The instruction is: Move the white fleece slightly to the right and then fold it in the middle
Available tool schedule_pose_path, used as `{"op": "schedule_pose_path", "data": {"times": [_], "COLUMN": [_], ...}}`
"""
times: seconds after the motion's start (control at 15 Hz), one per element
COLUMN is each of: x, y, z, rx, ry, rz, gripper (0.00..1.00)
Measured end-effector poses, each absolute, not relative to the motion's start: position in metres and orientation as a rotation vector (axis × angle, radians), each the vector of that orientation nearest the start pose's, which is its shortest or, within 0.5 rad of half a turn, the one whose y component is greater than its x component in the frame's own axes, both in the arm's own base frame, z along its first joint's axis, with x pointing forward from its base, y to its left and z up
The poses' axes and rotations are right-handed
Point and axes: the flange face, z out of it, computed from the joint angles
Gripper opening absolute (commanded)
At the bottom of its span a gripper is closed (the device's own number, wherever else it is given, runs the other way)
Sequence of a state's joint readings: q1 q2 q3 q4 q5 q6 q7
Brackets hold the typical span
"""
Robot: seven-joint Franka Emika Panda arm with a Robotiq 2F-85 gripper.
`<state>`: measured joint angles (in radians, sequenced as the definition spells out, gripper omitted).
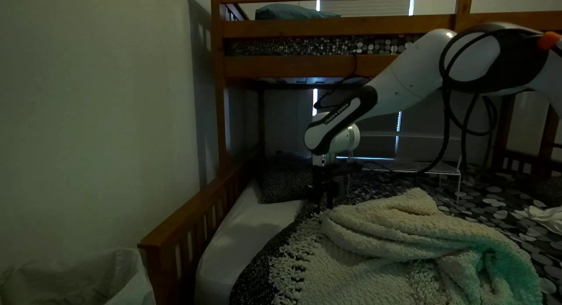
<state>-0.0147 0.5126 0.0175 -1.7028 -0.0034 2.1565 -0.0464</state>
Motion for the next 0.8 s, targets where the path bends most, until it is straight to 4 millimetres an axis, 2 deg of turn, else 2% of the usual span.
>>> {"op": "schedule_pose_path", "data": {"times": [0.07, 0.2, 0.27, 0.4, 0.6, 0.8], "x": [0.661, 0.648, 0.641, 0.625, 0.598, 0.580], "y": [0.005, 0.019, 0.029, 0.049, 0.067, 0.063], "z": [0.316, 0.367, 0.389, 0.419, 0.433, 0.437], "rx": [-3.125, -3.119, -3.122, -3.160, -3.242, -3.281], "ry": [-0.114, -0.184, -0.216, -0.258, -0.263, -0.250], "rz": [0.100, 0.101, 0.099, 0.124, 0.220, 0.257], "gripper": [1.00, 1.00, 1.00, 1.00, 1.00, 1.00]}}
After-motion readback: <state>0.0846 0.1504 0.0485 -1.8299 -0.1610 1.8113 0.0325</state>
